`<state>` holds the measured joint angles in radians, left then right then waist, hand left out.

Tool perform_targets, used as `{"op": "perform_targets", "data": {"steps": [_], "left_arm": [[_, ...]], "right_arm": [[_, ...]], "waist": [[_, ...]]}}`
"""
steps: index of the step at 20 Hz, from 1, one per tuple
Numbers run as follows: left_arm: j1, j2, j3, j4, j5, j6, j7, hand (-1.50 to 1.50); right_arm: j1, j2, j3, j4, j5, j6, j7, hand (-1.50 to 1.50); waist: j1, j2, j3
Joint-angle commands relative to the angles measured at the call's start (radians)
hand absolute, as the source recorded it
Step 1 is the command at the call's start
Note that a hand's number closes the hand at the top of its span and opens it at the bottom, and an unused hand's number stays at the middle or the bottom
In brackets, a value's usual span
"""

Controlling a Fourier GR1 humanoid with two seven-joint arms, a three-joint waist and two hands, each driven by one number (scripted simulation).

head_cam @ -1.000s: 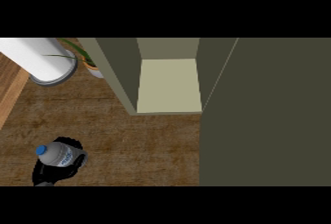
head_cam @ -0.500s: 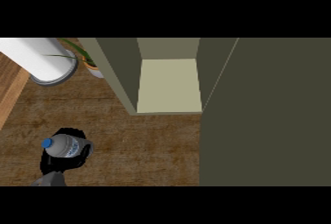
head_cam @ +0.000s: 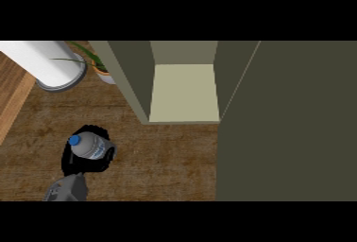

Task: Pick up the bottled water, place it into the cabinet and close the cabinet

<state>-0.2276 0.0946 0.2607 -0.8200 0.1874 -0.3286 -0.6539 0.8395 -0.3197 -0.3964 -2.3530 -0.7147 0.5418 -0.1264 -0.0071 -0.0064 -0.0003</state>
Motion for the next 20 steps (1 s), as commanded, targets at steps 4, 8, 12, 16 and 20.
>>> {"op": "perform_targets", "data": {"steps": [4, 8, 12, 16, 20], "left_arm": [[-0.015, -0.092, -0.145, -0.195, 0.019, 0.148, 0.159, 1.50], [-0.003, -0.094, -0.255, -0.300, 0.068, 0.273, 0.217, 1.50], [0.008, -0.094, -0.410, -0.380, 0.089, 0.439, 0.246, 1.50], [-0.104, -0.094, -0.464, -0.430, 0.111, 0.567, 0.336, 1.50], [-0.190, -0.095, -0.538, -0.331, 0.129, 0.724, 0.307, 1.50]], "right_arm": [[0.013, 0.014, 0.024, -0.216, -0.078, -0.092, 0.090, -1.50], [0.076, 0.031, 0.014, -0.237, -0.063, -0.061, 0.082, -1.50], [0.061, 0.010, -0.023, -0.190, -0.106, -0.030, 0.059, -1.50], [0.015, 0.033, 0.006, -0.183, -0.073, -0.056, 0.041, -1.50], [0.044, 0.000, -0.021, -0.200, -0.132, -0.052, 0.070, -1.50]], "waist": [[0.000, 0.002, -0.001], [-0.008, 0.000, -0.001], [-0.013, 0.002, -0.001], [-0.012, 0.004, -0.001], [-0.023, 0.008, -0.002]]}}
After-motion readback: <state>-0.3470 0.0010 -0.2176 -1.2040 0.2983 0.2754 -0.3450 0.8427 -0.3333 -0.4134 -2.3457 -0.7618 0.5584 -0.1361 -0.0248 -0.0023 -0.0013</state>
